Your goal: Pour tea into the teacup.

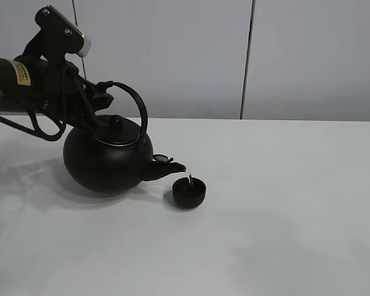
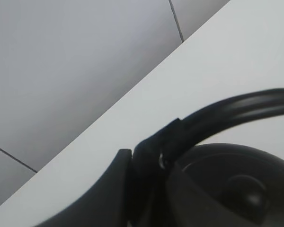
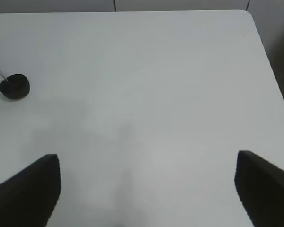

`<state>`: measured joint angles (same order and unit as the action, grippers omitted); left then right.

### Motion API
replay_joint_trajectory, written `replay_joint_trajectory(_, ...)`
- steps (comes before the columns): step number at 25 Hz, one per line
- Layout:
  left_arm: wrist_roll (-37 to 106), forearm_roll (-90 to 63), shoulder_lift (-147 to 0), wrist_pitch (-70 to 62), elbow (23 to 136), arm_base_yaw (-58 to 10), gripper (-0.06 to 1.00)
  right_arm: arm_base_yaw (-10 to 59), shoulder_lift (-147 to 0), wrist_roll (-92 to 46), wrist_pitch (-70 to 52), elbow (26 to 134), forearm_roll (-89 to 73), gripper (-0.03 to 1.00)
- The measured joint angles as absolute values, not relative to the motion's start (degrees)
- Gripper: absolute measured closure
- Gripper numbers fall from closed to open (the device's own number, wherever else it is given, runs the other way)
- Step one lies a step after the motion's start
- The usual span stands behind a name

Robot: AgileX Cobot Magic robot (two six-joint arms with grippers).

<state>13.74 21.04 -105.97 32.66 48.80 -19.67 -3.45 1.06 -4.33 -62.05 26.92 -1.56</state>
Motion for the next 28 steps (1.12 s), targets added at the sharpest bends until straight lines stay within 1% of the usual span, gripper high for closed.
replay_joint_trajectory(5, 12.7, 21.0, -106.0, 32.7, 48.8, -19.7, 0.84, -3.5, 1.1, -4.3, -62.0, 26.9, -1.6, 0.27)
replay_joint_trajectory(16, -1.9, 20.9, -106.0, 34.3, 48.8, -19.7, 0.84, -3.5, 1.1, -4.3, -62.0, 26.9, -1.6, 0.27)
replay_joint_trajectory(20, -3.5, 18.7, -106.0, 34.8, 48.8, -19.6, 0.84, -3.5, 1.1, -4.3, -62.0, 26.9, -1.6, 0.27)
replay_joint_trajectory(23, -5.1, 18.4, -106.0, 35.2, 48.8, -18.9, 0.84, -3.5, 1.1, -4.3, -62.0, 26.9, -1.6, 0.27)
replay_joint_trajectory(28, -7.8, 18.0, -106.0, 38.0, 47.3, -15.7, 0.84, -3.5, 1.1, -4.3, -62.0, 26.9, -1.6, 0.27)
